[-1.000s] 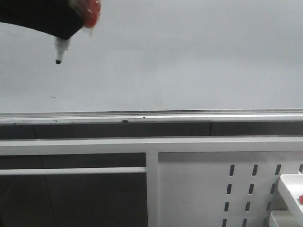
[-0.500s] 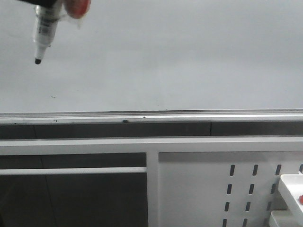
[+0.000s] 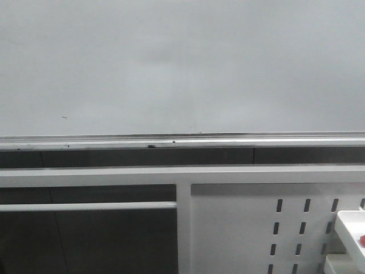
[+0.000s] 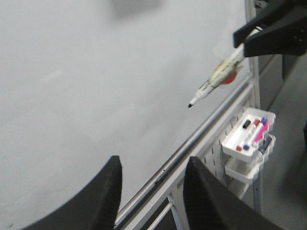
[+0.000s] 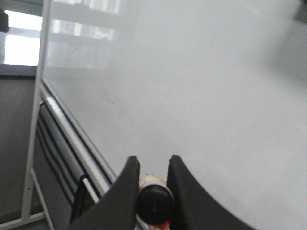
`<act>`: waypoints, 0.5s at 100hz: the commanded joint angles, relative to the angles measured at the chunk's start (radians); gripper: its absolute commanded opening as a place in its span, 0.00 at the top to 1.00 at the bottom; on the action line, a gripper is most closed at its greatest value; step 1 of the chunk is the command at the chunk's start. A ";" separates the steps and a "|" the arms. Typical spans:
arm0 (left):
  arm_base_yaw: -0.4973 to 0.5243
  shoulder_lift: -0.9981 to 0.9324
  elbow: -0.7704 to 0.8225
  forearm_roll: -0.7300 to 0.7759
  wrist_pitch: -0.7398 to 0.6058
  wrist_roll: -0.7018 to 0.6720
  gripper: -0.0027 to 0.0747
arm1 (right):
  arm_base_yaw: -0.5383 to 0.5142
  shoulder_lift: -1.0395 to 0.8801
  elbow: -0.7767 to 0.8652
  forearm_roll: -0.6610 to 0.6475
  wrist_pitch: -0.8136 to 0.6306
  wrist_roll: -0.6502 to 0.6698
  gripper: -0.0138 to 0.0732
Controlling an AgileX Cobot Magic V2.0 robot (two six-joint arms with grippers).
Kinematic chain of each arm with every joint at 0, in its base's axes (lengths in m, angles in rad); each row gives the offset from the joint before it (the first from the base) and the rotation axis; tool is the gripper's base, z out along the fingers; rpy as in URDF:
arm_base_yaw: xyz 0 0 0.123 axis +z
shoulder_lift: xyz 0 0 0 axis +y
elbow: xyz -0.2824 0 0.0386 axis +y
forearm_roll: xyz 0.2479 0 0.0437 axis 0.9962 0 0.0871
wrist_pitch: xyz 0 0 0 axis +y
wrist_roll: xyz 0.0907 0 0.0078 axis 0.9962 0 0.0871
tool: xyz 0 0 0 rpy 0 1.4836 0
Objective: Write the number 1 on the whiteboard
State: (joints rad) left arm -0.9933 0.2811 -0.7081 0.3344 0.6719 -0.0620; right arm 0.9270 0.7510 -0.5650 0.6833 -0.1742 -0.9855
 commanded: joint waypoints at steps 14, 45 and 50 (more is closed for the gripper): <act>-0.004 -0.278 0.138 0.082 -0.055 -0.188 0.94 | 0.001 -0.052 0.066 -0.110 -0.114 -0.054 0.92; -0.004 -0.284 0.224 0.081 -0.116 -0.220 0.99 | 0.001 0.113 0.062 -0.201 -0.291 -0.139 0.92; -0.004 -0.284 0.224 0.081 -0.119 -0.220 0.99 | 0.001 0.142 0.062 -0.201 -0.359 -0.139 0.92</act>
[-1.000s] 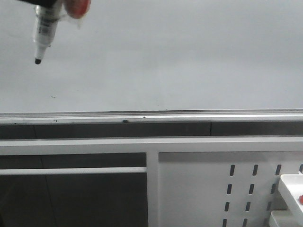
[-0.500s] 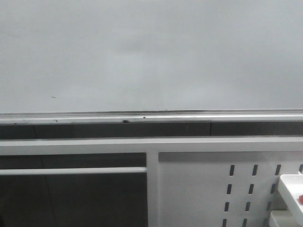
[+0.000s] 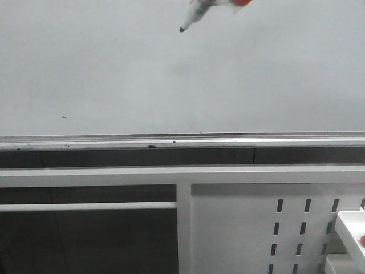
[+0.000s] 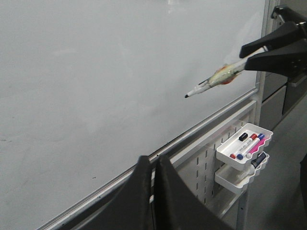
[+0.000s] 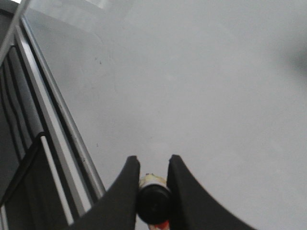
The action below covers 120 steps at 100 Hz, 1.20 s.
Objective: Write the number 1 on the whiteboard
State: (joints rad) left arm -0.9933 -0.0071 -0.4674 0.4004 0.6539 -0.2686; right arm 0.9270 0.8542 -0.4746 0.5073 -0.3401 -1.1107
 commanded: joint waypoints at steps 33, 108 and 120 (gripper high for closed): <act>-0.004 0.004 -0.016 0.015 -0.101 -0.013 0.99 | 0.001 0.177 -0.028 -0.025 -0.379 -0.013 0.92; -0.004 0.004 -0.016 0.015 -0.101 -0.013 0.99 | -0.094 0.263 -0.028 -0.015 -0.425 -0.013 0.92; -0.004 0.004 -0.016 0.015 -0.101 -0.013 0.99 | -0.094 0.263 -0.028 -0.012 -0.425 -0.013 0.92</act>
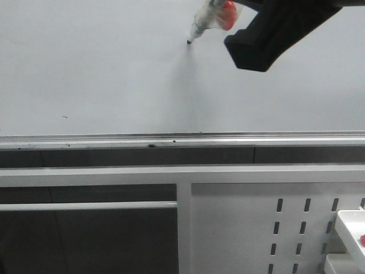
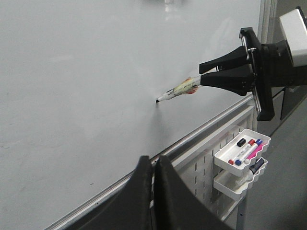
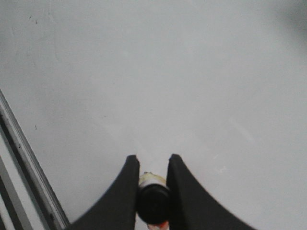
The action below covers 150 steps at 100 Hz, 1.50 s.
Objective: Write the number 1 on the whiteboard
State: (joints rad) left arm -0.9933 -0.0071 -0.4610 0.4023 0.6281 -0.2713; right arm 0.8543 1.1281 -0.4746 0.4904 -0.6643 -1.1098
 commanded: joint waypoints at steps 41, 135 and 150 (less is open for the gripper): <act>-0.004 0.004 -0.022 0.013 -0.075 -0.011 0.99 | -0.030 0.038 -0.028 0.104 -0.086 -0.014 0.92; -0.004 0.004 -0.022 -0.038 -0.076 -0.011 0.99 | 0.191 -0.028 -0.100 0.187 0.214 0.058 0.93; -0.004 0.036 -0.024 -0.070 -0.106 -0.002 0.87 | 0.263 -0.111 -0.199 0.198 0.555 0.058 0.93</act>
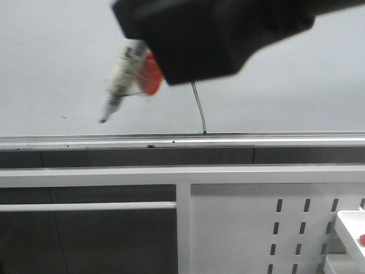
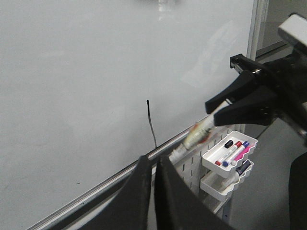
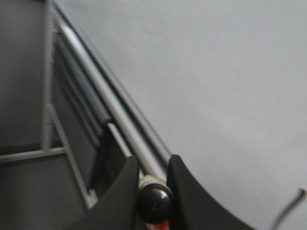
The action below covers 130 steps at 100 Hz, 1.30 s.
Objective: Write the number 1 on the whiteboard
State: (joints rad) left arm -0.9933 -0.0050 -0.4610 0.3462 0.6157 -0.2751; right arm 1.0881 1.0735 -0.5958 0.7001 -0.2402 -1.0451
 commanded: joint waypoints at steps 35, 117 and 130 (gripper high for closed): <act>-0.004 0.455 -0.215 -0.360 0.029 0.488 0.62 | 0.031 -0.067 -0.240 0.113 0.270 -0.006 0.93; -0.004 0.740 -0.351 -0.555 0.052 0.710 0.62 | 0.031 -0.059 -0.295 0.102 0.352 -0.008 0.93; -0.004 0.740 -0.351 -0.555 0.052 0.710 0.69 | 0.031 -0.059 -0.295 0.102 0.359 -0.008 0.93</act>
State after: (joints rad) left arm -0.9933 0.7321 -0.7742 -0.1886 0.7243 0.4317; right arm 1.1193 1.0310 -0.8540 0.8016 0.1657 -1.0451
